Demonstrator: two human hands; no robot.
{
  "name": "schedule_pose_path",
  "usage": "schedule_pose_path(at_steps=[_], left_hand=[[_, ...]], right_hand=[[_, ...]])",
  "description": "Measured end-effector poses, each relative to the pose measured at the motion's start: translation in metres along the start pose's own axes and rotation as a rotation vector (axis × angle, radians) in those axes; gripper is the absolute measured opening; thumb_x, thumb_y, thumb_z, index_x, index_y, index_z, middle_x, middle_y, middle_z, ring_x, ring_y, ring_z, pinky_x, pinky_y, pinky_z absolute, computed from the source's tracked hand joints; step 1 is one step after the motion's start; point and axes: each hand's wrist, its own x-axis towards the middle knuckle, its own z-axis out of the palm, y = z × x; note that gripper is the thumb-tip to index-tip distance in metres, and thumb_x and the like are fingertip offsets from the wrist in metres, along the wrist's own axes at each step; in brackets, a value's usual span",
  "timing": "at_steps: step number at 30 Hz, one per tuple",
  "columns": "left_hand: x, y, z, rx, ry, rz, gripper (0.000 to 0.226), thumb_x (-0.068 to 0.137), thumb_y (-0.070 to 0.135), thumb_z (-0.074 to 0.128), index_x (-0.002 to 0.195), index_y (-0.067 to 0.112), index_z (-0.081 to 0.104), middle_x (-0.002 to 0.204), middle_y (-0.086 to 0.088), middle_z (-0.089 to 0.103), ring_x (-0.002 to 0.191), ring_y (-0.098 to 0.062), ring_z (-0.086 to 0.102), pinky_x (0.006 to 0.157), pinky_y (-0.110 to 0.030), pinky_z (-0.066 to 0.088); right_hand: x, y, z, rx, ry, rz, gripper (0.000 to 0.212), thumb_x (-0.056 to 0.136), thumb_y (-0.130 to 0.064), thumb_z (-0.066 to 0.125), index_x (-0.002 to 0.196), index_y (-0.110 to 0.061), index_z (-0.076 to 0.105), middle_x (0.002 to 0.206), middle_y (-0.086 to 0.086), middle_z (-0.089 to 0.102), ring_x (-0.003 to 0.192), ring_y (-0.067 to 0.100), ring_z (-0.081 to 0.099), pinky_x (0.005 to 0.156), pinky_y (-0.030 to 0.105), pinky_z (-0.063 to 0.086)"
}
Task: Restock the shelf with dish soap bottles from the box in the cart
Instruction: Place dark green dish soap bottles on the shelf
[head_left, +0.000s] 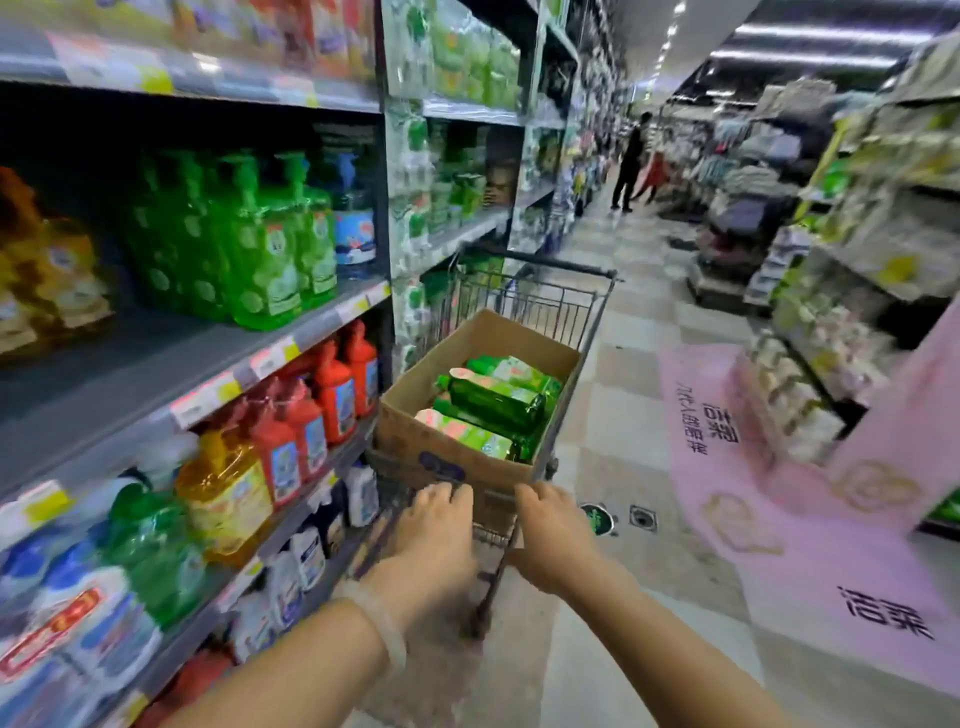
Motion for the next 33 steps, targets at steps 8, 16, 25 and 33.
schedule_pose_path(at_steps=[8, 16, 25, 33], left_hand=[[0.187, -0.001, -0.033, 0.006, 0.005, 0.003, 0.072, 0.08, 0.034, 0.067, 0.137, 0.015, 0.028, 0.146, -0.009, 0.029, 0.136, -0.029, 0.025, 0.107, -0.04, 0.03], [0.299, -0.014, -0.017, 0.024, -0.071, -0.092, 0.065, 0.082, 0.028, 0.065, 0.135, 0.015, 0.031, 0.144, -0.008, 0.031, 0.135, -0.027, 0.027, 0.104, -0.039, 0.033], [0.398, -0.017, 0.04, -0.142, -0.27, -0.386, 0.069, 0.081, 0.033, 0.066, 0.137, 0.013, 0.03, 0.14, -0.009, 0.033, 0.13, -0.029, 0.035, 0.105, -0.039, 0.036], [0.452, 0.002, 0.069, -0.562, -0.428, -0.689, 0.091, 0.075, 0.049, 0.07, 0.142, 0.009, 0.023, 0.146, -0.011, 0.031, 0.134, -0.026, 0.034, 0.108, -0.035, 0.034]], right_hand=[[0.185, 0.056, -0.039, -0.055, -0.033, 0.001, 0.06, 0.083, -0.031, 0.064, 0.133, -0.011, 0.037, 0.132, 0.011, 0.043, 0.126, 0.031, 0.039, 0.102, 0.041, 0.036], [0.318, 0.103, -0.031, -0.053, -0.146, -0.024, 0.067, 0.081, -0.036, 0.066, 0.136, -0.014, 0.034, 0.138, 0.011, 0.04, 0.129, 0.03, 0.037, 0.103, 0.042, 0.037], [0.481, 0.152, 0.003, -0.065, -0.425, -0.21, 0.073, 0.085, -0.042, 0.063, 0.14, -0.01, 0.028, 0.141, 0.016, 0.037, 0.128, 0.034, 0.039, 0.104, 0.04, 0.038], [0.56, 0.183, 0.043, 0.101, -0.786, -0.358, 0.086, 0.082, -0.047, 0.066, 0.146, -0.011, 0.02, 0.15, 0.011, 0.03, 0.133, 0.027, 0.039, 0.104, 0.033, 0.039]])
